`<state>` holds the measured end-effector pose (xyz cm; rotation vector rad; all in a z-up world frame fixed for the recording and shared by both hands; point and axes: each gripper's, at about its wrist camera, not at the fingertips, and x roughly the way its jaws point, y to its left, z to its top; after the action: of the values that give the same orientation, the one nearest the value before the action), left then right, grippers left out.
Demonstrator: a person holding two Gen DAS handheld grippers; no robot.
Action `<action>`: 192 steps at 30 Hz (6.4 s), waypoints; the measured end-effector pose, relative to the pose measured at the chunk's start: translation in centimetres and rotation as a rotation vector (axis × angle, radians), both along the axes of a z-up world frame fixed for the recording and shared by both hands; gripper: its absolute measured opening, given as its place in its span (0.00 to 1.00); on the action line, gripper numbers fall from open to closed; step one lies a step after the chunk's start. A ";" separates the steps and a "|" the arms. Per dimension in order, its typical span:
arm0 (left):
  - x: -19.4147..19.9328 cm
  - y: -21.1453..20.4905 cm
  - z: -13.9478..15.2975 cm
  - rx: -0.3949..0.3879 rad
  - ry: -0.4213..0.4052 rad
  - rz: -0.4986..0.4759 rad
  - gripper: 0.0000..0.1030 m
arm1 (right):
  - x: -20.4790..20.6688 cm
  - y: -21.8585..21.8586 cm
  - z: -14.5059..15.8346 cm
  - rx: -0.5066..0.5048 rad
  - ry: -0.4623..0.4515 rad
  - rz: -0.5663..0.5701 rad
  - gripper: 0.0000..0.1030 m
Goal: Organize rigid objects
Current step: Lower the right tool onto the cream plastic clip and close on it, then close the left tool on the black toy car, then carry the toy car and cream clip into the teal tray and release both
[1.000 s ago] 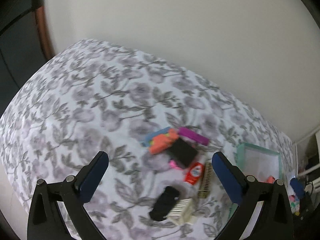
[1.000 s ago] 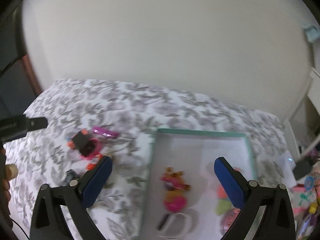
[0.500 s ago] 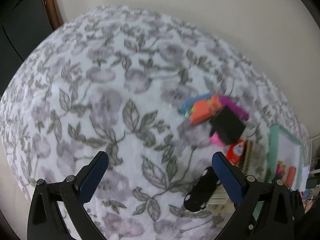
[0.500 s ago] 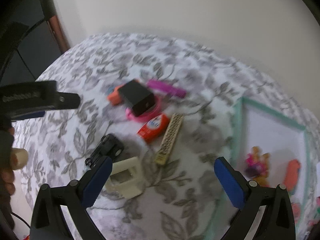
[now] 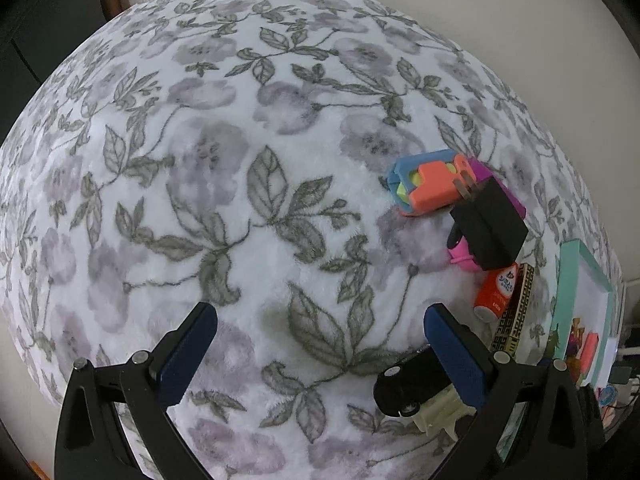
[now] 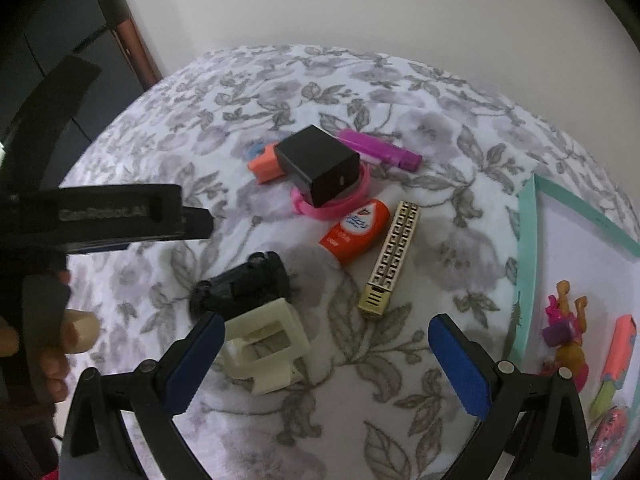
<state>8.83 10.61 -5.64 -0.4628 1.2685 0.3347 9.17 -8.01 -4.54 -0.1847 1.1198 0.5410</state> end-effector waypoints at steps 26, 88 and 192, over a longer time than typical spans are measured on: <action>0.2 -0.5 0.1 -0.053 0.006 -0.017 1.00 | -0.5 1.0 -3.3 -0.059 0.028 0.039 0.78; 1.9 -12.7 -0.1 0.014 0.035 -0.383 0.27 | 2.3 -4.8 -2.8 -0.005 0.051 -0.086 0.54; 3.5 -27.1 5.0 0.022 -0.161 -0.682 0.41 | 4.3 -22.0 6.2 -0.033 -0.083 -0.496 0.56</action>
<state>12.32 -16.44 -0.69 -0.0192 1.1878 -0.2597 13.45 -30.05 1.70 0.0450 1.0461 0.0722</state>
